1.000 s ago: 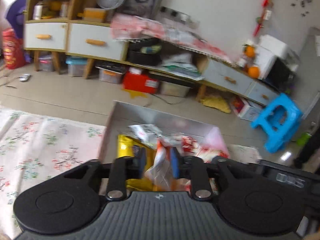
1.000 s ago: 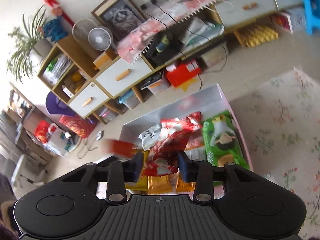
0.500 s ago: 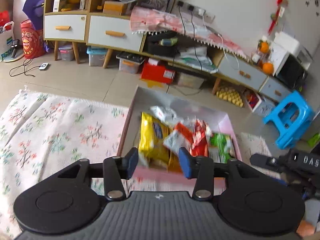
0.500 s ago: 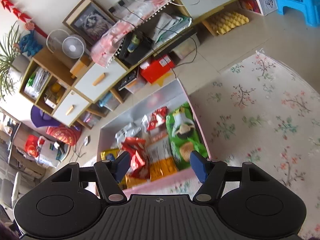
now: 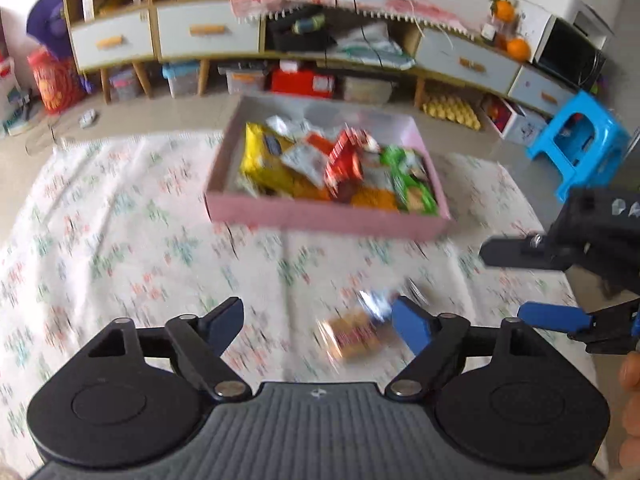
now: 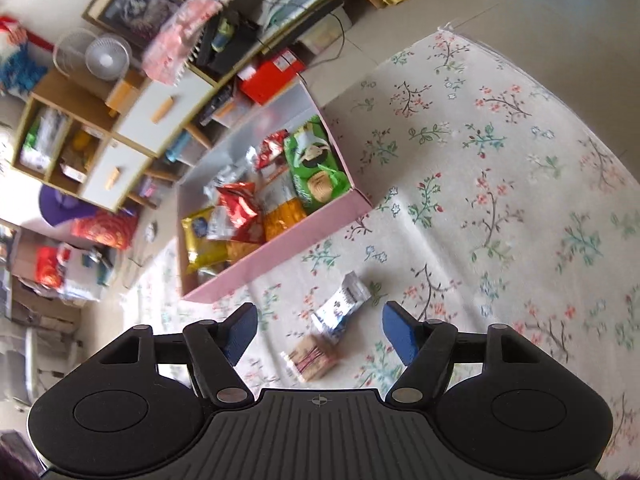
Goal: Organize snacks
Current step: 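Withdraw both grippers from the box toward the remaining snacks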
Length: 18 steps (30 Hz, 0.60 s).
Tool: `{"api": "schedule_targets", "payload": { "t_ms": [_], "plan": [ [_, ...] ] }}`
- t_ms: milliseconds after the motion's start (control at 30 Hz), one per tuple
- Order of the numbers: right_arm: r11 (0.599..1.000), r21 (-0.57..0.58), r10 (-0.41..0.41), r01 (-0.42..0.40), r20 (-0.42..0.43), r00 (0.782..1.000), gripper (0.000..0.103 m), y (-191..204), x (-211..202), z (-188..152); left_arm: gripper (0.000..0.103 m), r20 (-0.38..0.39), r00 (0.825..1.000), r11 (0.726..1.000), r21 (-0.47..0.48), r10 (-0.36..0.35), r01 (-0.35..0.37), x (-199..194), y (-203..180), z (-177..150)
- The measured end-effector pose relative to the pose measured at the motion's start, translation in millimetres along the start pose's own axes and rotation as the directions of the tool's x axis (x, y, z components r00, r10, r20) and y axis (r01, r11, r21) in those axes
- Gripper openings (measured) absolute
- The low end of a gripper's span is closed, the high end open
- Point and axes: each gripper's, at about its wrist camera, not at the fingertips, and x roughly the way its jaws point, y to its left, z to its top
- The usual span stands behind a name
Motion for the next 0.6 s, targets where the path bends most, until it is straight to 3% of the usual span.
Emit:
{"api": "schedule_targets", "payload": {
  "t_ms": [100, 167, 300, 467, 600],
  "plan": [
    [1.0, 0.006, -0.001, 0.001, 0.02, 1.0, 0.078, -4.7, -15.3, -5.2, 0.086, 0.005, 1.0, 0.999, -0.04, 0.016, -0.016, -6.2, 1.8, -6.0],
    [1.0, 0.0, -0.007, 0.007, 0.033, 0.999, 0.081, -7.7, -21.5, -10.0, 0.091, 0.017, 0.999, 0.999, -0.017, 0.032, -0.031, -7.6, -0.7, -10.2],
    [0.998, -0.049, -0.029, 0.031, 0.027, 0.999, 0.082, -9.1, -30.0, -23.5, 0.091, -0.016, 0.998, 0.998, 0.01, 0.064, -0.063, -5.9, -4.8, -19.5],
    [0.997, -0.079, -0.009, 0.012, 0.032, 0.999, 0.093, -5.0, -34.2, -27.0, 0.094, -0.007, 0.998, 0.998, 0.003, 0.061, -0.061, -10.2, -6.3, -25.6],
    [0.99, -0.126, -0.068, 0.068, 0.004, 0.998, 0.093, -3.6, -21.6, -27.3, 0.094, 0.0, 0.997, 0.997, 0.01, 0.075, -0.075, -8.1, -6.4, -29.0]
  ]
}}
